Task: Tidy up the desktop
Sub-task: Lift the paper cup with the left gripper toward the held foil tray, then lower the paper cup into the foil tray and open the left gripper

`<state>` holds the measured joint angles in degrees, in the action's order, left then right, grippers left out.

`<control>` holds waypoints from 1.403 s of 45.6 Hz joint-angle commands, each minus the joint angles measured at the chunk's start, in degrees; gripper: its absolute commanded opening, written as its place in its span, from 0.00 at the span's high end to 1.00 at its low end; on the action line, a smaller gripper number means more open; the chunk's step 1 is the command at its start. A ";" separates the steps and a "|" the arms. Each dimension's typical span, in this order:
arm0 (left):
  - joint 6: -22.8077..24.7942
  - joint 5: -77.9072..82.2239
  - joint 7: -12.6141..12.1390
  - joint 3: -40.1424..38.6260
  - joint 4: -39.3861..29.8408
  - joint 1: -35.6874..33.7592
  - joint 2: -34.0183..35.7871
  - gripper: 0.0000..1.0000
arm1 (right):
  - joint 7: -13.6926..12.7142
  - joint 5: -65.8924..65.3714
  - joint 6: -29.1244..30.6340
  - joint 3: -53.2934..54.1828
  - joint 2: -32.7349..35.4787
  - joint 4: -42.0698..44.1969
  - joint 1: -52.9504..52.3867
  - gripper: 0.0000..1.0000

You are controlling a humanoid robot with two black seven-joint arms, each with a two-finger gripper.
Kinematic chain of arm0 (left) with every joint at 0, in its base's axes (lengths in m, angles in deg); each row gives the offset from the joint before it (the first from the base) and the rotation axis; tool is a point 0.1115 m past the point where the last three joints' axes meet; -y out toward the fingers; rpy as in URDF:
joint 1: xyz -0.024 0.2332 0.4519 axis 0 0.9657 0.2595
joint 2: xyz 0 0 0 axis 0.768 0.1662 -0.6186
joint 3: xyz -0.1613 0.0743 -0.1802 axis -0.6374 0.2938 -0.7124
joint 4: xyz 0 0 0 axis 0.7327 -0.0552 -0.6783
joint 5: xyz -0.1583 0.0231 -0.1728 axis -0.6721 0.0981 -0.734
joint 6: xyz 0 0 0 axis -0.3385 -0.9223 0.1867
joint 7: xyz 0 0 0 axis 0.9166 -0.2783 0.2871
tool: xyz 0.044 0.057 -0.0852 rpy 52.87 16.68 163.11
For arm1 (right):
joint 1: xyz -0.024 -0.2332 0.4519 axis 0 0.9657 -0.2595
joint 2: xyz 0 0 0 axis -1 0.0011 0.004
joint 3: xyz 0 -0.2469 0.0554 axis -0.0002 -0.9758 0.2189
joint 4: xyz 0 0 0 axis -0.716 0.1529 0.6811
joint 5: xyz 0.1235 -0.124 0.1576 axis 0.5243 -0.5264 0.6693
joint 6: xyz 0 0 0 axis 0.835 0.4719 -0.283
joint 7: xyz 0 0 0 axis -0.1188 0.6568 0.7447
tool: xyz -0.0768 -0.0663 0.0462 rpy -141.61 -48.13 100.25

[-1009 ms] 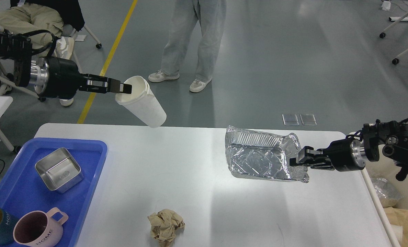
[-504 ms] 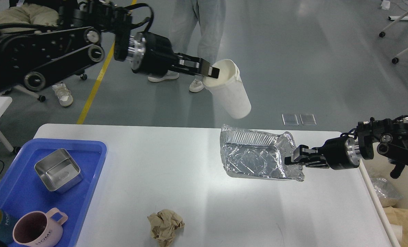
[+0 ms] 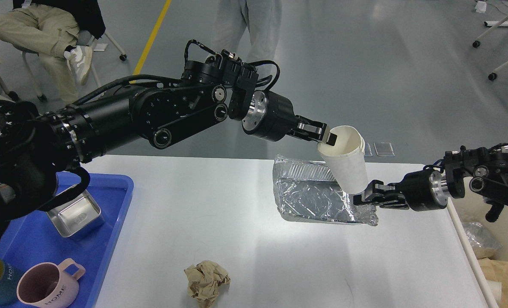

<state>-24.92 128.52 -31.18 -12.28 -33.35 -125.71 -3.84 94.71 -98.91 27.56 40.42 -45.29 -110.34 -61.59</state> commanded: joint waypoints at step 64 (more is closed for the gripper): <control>-4.46 -2.65 -0.85 -0.77 4.04 5.81 -4.64 0.32 | 0.09 0.17 0.13 0.01 0.58 -0.58 -1.75 1.00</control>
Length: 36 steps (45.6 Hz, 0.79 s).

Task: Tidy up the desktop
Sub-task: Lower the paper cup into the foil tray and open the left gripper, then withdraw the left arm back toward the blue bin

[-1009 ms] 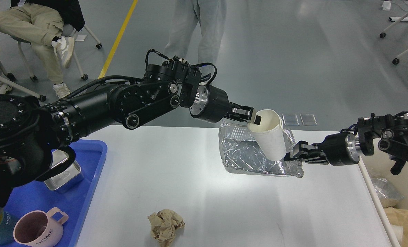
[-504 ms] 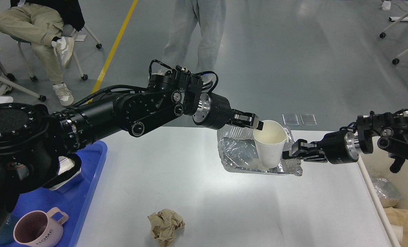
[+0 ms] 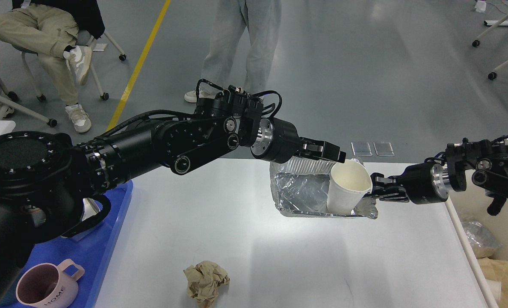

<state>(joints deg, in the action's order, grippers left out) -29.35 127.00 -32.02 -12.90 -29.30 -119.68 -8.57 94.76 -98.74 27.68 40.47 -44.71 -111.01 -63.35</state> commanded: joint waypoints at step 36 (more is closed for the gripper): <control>2.34 -6.67 0.09 0.37 -0.44 -5.67 6.67 0.13 | 0.03 0.00 0.00 -0.38 0.08 0.18 0.18 1.00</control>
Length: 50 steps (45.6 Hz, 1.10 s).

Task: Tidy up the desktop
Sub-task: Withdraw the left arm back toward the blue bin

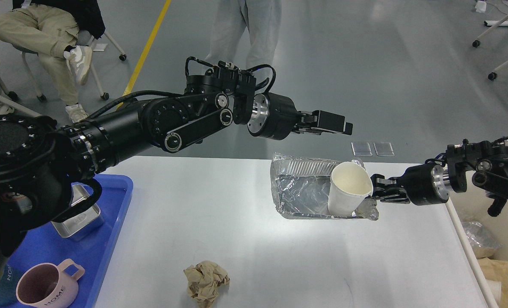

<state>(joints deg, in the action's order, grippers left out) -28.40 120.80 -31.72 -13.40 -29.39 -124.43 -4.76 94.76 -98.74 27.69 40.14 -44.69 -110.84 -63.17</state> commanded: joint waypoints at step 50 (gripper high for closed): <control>-2.65 26.86 1.36 7.90 -50.36 6.99 71.58 0.13 | 0.03 -0.09 -0.18 -0.05 -0.20 0.00 1.50 1.00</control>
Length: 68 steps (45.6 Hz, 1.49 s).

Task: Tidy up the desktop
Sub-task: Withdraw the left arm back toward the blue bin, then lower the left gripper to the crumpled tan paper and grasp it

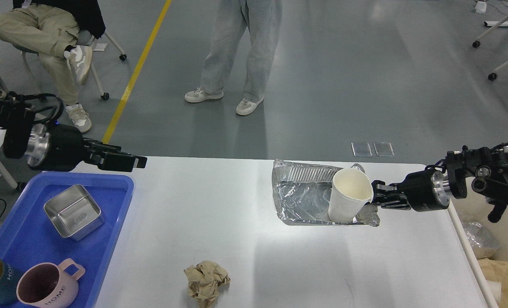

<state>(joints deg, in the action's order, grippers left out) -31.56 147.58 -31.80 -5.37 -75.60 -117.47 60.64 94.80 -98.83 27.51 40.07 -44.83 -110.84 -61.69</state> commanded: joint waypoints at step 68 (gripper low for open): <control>-7.14 13.09 -0.57 0.31 0.76 22.88 -12.86 0.13 | -0.01 0.00 0.00 -0.07 -0.41 0.19 0.81 1.00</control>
<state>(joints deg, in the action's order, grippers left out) -38.30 158.54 -31.87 -5.34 -77.71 -97.55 52.97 94.80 -98.83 27.51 39.99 -45.23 -110.66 -61.01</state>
